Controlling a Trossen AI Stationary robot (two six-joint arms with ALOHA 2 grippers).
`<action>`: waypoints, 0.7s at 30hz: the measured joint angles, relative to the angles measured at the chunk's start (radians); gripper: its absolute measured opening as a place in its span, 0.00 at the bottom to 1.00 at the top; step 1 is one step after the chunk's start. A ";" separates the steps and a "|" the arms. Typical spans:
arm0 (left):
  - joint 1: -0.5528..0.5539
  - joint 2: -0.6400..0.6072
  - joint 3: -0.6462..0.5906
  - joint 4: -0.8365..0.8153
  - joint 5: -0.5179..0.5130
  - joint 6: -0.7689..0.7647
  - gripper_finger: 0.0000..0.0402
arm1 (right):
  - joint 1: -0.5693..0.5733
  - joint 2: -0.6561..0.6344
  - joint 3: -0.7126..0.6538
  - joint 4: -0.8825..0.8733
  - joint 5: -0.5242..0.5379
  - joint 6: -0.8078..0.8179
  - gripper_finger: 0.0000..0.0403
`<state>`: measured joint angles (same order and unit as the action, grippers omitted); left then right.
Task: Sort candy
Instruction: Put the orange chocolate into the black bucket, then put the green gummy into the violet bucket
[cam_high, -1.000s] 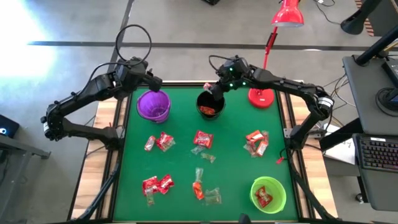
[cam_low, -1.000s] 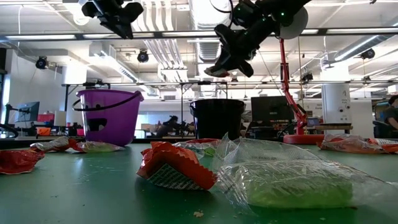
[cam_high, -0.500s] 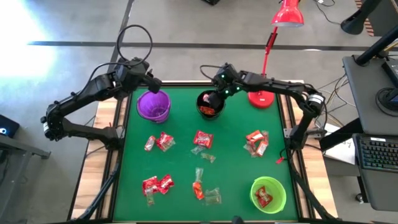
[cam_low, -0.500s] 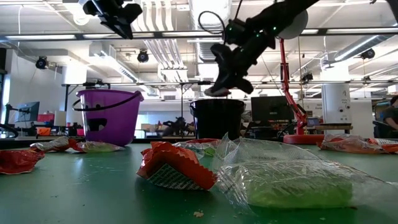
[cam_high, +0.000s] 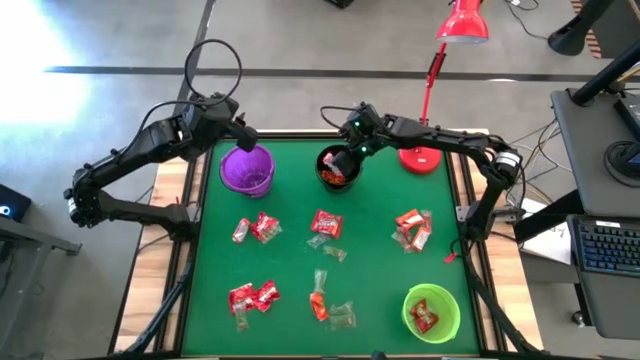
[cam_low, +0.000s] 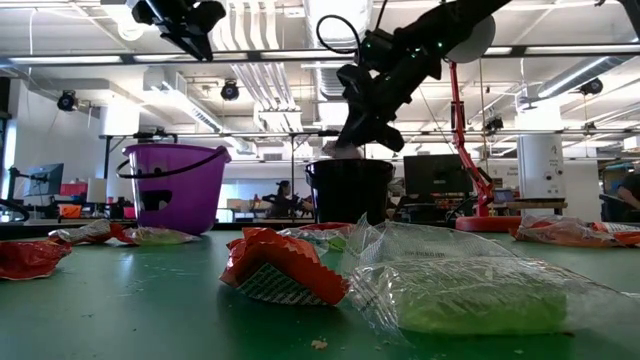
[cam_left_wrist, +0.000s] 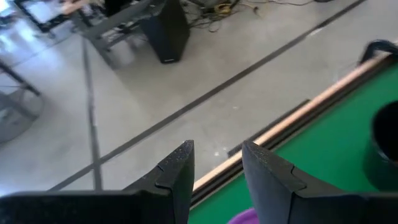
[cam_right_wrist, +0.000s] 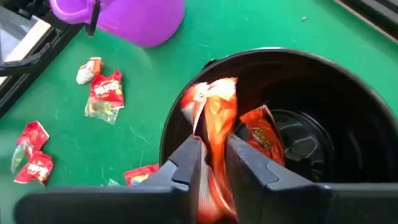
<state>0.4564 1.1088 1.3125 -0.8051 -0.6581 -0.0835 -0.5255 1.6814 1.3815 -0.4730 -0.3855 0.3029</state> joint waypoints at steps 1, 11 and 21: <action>0.000 0.000 0.000 -0.001 0.012 0.005 0.30 | 0.000 0.000 0.000 0.000 0.000 0.008 0.19; -0.002 -0.015 0.000 -0.011 0.077 0.031 0.30 | 0.005 -0.045 0.010 -0.002 -0.018 0.046 0.26; -0.002 -0.059 0.000 -0.039 0.205 0.064 0.32 | 0.015 -0.059 0.094 0.036 -0.139 0.198 0.23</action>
<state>0.4545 1.0494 1.3125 -0.8440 -0.4528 -0.0191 -0.5100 1.6226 1.4759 -0.4369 -0.5241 0.5011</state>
